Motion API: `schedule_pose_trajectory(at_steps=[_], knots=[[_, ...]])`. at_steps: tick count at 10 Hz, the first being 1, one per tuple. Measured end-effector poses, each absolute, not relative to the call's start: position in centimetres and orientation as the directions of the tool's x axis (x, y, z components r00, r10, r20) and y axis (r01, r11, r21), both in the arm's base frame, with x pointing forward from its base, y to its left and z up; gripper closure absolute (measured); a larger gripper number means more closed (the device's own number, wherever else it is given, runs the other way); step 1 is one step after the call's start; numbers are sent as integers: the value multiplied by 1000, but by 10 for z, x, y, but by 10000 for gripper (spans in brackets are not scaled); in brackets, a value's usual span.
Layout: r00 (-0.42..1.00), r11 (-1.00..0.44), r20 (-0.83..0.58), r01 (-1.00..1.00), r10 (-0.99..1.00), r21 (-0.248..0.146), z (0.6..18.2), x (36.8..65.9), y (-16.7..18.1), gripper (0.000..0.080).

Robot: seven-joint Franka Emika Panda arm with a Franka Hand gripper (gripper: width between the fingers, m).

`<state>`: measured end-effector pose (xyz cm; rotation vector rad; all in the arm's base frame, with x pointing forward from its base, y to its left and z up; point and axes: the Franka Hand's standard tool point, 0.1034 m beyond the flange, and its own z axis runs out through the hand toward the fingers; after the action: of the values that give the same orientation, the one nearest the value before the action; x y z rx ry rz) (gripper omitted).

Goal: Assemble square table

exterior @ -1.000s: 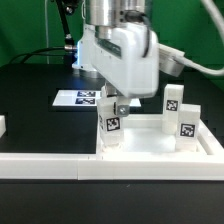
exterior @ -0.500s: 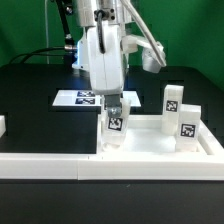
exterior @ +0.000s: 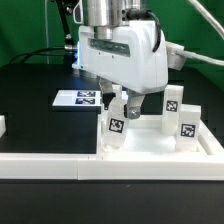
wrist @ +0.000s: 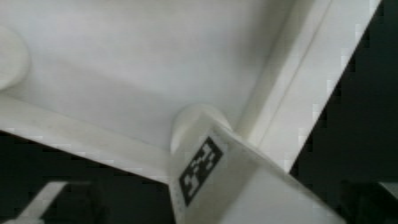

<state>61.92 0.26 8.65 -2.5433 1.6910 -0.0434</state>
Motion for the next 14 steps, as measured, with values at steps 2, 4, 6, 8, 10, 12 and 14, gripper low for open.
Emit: schedule_pose_trajectory(at_steps=[2, 4, 6, 8, 10, 12, 14], knots=[[607, -607, 11, -792, -794, -65, 85, 619, 4, 151], [876, -877, 51, -481, -480, 5, 78, 623, 13, 151], [861, -862, 51, -508, -507, 4, 78, 623, 12, 151], [846, -847, 51, -532, -531, 1, 78, 623, 11, 274], [758, -760, 49, -650, -650, -6, 78, 622, 11, 450], [684, -685, 48, -729, -728, -11, 78, 622, 12, 512], [575, -576, 47, -817, -817, -19, 78, 622, 12, 512]])
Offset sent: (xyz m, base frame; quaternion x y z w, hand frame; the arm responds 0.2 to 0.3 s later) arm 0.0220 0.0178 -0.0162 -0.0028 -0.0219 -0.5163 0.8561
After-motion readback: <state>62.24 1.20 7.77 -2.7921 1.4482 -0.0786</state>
